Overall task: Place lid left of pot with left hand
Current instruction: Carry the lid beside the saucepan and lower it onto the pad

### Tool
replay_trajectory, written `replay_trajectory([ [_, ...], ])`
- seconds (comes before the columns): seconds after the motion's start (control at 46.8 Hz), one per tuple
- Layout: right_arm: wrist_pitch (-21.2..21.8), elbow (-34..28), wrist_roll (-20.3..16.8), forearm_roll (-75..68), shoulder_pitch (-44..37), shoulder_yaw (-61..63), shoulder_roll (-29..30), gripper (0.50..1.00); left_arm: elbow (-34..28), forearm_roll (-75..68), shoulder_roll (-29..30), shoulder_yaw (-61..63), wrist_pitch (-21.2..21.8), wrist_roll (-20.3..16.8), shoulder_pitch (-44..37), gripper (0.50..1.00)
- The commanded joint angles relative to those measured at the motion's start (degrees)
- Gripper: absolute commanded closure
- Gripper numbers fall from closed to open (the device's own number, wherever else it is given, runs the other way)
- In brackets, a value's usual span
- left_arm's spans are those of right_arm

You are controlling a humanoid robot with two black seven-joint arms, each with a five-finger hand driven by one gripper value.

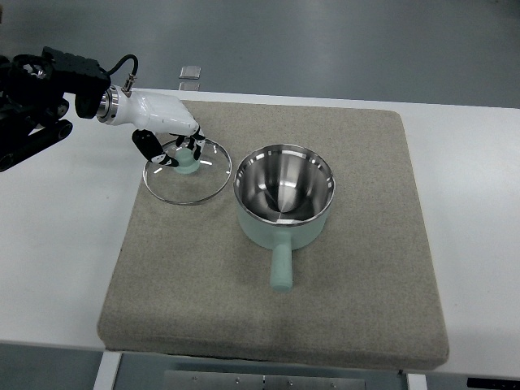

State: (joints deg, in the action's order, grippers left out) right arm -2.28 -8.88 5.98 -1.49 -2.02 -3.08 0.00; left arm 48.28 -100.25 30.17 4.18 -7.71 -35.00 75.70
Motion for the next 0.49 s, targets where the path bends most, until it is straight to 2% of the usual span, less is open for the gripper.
replay_trajectory([
  [0.0,0.0,0.0,0.0,0.0,0.0,0.0,0.0,0.576,0.0,0.1,0.0,0.0,0.2,0.0,-0.1,1.0],
  [0.47,0.0,0.0,0.0,0.0,0.0,0.0,0.0,0.576,0.0,0.0,-0.2,0.0,0.9,0.0,-1.6,1.0],
])
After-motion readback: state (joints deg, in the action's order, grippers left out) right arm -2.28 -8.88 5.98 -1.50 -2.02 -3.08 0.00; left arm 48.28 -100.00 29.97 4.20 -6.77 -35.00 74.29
